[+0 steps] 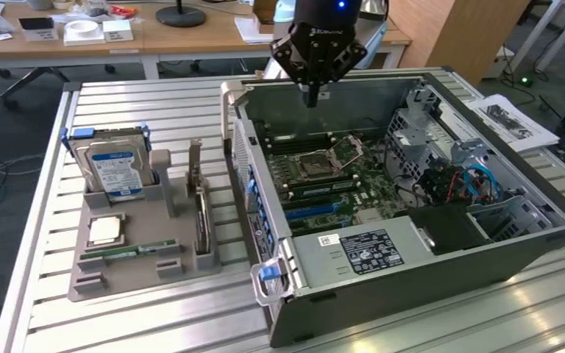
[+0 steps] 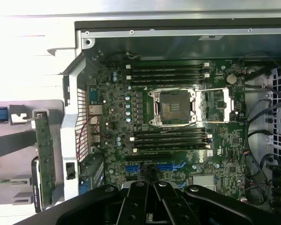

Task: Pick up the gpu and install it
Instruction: 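Reach for the gpu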

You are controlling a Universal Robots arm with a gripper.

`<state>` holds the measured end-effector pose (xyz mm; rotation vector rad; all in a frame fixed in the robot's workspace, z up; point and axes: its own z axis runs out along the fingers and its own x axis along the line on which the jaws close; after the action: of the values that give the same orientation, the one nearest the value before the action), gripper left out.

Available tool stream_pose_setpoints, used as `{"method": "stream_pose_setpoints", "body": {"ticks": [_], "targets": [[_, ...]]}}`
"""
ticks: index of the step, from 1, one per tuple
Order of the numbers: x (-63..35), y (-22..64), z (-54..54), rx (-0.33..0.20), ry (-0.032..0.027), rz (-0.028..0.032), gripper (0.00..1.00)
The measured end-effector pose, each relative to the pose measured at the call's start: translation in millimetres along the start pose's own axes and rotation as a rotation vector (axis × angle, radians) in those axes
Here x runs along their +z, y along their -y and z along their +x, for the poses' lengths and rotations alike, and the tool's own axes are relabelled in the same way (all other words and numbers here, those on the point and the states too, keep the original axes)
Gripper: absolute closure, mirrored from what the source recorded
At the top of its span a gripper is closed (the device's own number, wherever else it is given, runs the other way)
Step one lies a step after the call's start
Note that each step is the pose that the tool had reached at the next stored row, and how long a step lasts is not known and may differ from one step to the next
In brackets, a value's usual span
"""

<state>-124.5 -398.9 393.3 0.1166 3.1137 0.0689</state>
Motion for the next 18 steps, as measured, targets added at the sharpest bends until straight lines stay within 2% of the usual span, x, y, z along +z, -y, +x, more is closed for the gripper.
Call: {"method": "stream_pose_setpoints", "body": {"ticks": [18], "targets": [[-0.6, 1.6, 21.3, 0.0, 0.0, 0.0, 0.89]]}}
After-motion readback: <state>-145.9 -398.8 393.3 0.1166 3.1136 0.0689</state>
